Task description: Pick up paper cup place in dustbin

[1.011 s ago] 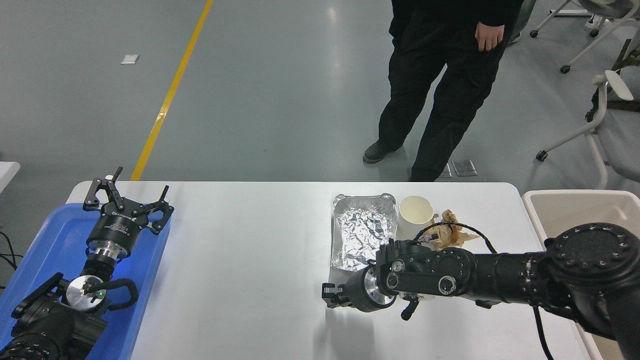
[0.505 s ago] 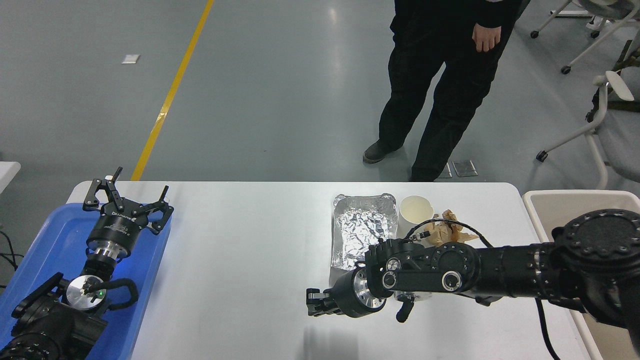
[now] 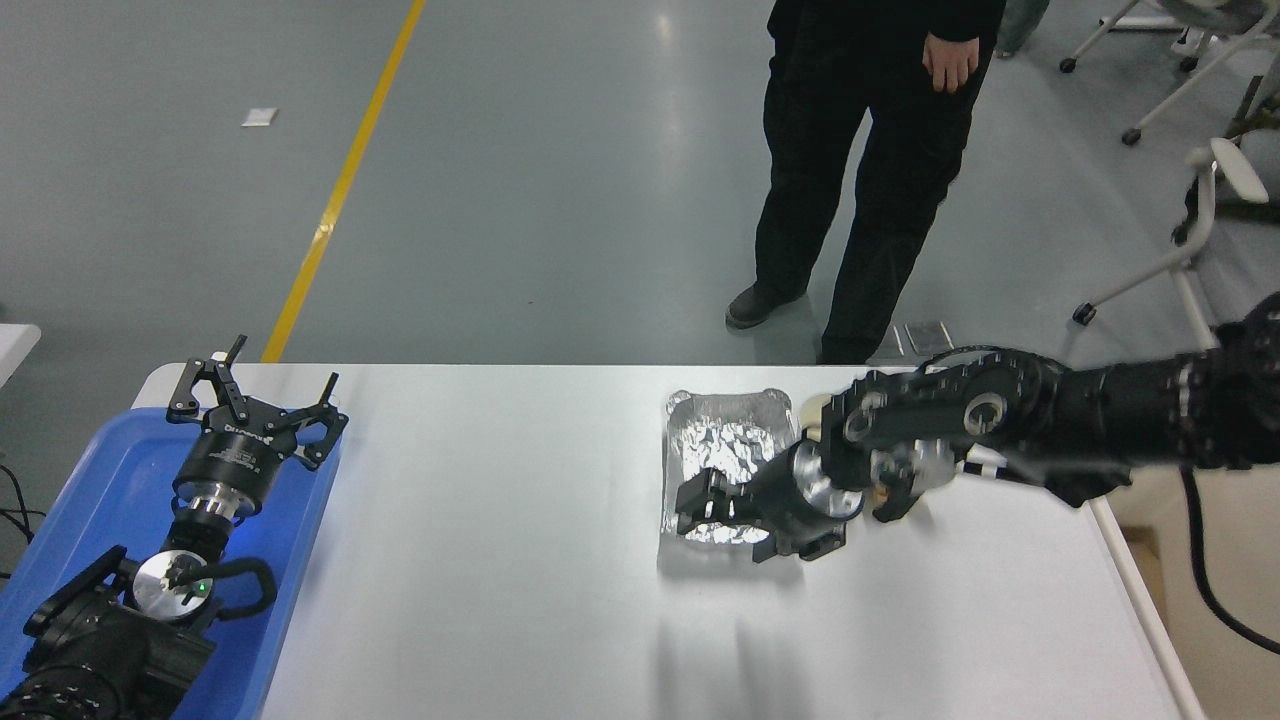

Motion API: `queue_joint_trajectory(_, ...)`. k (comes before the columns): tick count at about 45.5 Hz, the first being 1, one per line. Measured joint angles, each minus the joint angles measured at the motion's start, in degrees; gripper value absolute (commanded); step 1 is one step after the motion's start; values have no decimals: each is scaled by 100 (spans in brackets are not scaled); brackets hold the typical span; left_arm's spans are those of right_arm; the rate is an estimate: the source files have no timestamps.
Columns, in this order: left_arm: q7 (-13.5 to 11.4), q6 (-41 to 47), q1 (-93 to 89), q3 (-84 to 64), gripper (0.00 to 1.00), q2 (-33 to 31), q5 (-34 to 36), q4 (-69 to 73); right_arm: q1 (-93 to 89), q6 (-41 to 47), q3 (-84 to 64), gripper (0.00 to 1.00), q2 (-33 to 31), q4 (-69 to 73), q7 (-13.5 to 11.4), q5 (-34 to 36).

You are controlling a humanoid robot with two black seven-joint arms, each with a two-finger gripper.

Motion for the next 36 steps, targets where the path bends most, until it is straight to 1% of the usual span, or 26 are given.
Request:
queue_joint_trajectory(5,0,0,0,0,99,0,0,0,714,420,-456,100,-116,25,-10,188)
queue_joint_trajectory(17,-1,0,-1,0,99,0,0,0,2286,1022,-1583,100,-237,201,-20,310)
queue_joint_trajectory(27,-1,0,0,0,99,0,-1,1,3348,1402,-2153,100,-202,436,-31,218)
queue_joint_trajectory(36,0,0,0,0,99,0,0,0,4169,1551,-2589,100,-90,656,-40,143)
